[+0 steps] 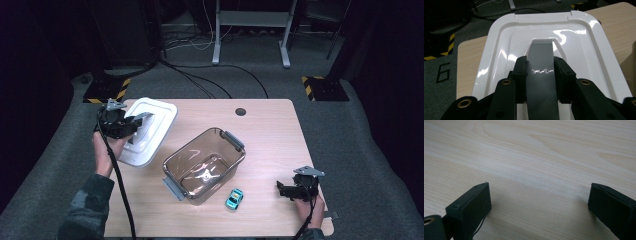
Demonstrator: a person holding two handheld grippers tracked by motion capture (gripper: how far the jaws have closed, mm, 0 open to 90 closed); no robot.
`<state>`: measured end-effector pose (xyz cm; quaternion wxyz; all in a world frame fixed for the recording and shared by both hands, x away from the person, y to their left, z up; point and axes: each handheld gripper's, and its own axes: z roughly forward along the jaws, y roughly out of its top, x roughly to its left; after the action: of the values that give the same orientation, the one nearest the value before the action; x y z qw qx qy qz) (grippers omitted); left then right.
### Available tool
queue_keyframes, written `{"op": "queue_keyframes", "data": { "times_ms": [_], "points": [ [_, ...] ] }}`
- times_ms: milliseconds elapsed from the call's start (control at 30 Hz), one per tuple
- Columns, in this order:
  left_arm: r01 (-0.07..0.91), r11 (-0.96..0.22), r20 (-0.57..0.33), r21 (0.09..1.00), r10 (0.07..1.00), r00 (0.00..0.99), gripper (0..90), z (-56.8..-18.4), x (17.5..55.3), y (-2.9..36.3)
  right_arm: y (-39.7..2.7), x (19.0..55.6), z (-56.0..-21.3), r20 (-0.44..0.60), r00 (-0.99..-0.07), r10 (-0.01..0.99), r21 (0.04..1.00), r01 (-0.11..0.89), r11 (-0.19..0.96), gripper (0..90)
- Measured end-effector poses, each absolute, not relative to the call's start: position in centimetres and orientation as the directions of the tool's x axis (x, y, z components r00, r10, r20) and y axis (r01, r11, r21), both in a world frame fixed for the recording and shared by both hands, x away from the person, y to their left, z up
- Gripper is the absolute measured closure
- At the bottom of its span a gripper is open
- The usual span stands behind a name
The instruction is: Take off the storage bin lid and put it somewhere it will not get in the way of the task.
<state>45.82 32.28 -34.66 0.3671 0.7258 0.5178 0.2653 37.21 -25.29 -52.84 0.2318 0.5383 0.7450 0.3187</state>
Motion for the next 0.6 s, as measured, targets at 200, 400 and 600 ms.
{"op": "queue_keyframes", "data": {
  "times_ms": [200, 400, 600],
  "points": [
    [0.587, -0.162, -0.013, 0.793, 0.96, 0.281, 66.7, -36.0, 46.4, 33.6, -25.3, 37.2, -52.8, -0.002, -0.313, 0.95, 0.724, 0.654, 0.217, 3.8],
    [0.618, -0.148, -0.013, 0.772, 0.969, 0.248, 66.7, -37.4, 46.9, 34.4, -25.3, 37.2, -52.8, -0.002, -0.313, 0.95, 0.724, 0.655, 0.217, 3.8],
    [0.642, -0.13, -0.02, 0.756, 0.975, 0.221, 66.7, -39.1, 47.2, 35.0, -25.3, 37.2, -52.9, -0.001, -0.313, 0.95, 0.726, 0.653, 0.216, 3.8]
  ]
}}
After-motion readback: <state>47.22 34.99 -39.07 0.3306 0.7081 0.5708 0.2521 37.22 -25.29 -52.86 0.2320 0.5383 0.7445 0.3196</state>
